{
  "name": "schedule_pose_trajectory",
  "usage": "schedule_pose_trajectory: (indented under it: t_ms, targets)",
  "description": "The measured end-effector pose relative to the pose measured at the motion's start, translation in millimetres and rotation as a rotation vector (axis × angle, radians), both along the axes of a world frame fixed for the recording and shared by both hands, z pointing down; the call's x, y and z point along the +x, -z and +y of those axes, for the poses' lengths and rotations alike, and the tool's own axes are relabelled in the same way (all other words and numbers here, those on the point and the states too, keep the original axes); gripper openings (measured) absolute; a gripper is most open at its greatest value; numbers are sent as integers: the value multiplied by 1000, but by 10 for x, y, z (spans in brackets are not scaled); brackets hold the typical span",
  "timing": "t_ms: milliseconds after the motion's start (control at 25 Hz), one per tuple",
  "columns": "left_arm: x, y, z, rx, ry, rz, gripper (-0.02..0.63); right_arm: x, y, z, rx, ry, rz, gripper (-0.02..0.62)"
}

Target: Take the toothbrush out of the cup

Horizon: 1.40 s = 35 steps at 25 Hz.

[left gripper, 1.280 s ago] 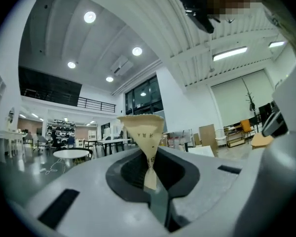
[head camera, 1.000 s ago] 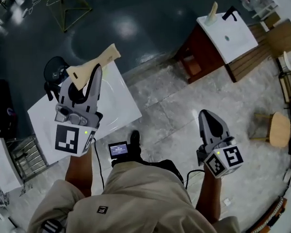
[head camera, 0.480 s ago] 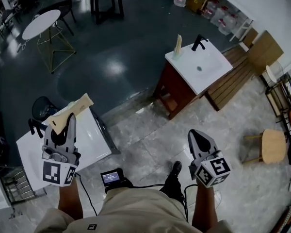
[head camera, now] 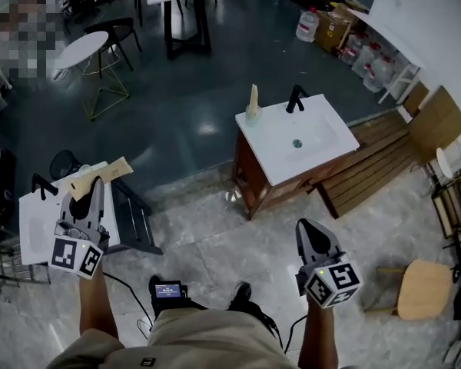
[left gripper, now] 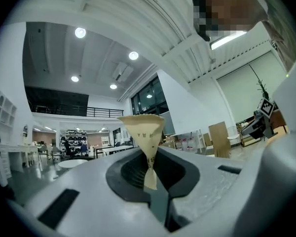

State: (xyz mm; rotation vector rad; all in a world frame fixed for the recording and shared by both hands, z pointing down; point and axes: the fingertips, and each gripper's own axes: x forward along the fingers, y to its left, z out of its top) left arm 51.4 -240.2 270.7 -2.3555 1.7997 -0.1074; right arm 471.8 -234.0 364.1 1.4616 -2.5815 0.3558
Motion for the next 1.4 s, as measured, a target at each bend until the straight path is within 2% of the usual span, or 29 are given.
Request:
schedule_pose_trajectory:
  t_ms: [200, 320, 440, 960, 1400]
  targets:
    - [615, 245, 56, 11, 41, 5, 29, 552, 195, -269, 21, 57, 0, 5]
    - [935, 295, 74, 12, 31, 8, 29, 679, 221, -410, 22, 82, -18, 5]
    - [1088, 273, 54, 15, 32, -10, 29, 646, 201, -577, 24, 108, -22, 5]
    - [1130, 44, -493, -31, 10, -52, 29, 230, 157, -1492, 35, 167, -22, 5]
    - [967, -461, -1068, -121, -19, -39, 29, -82, -53, -2958, 45, 149, 6, 6]
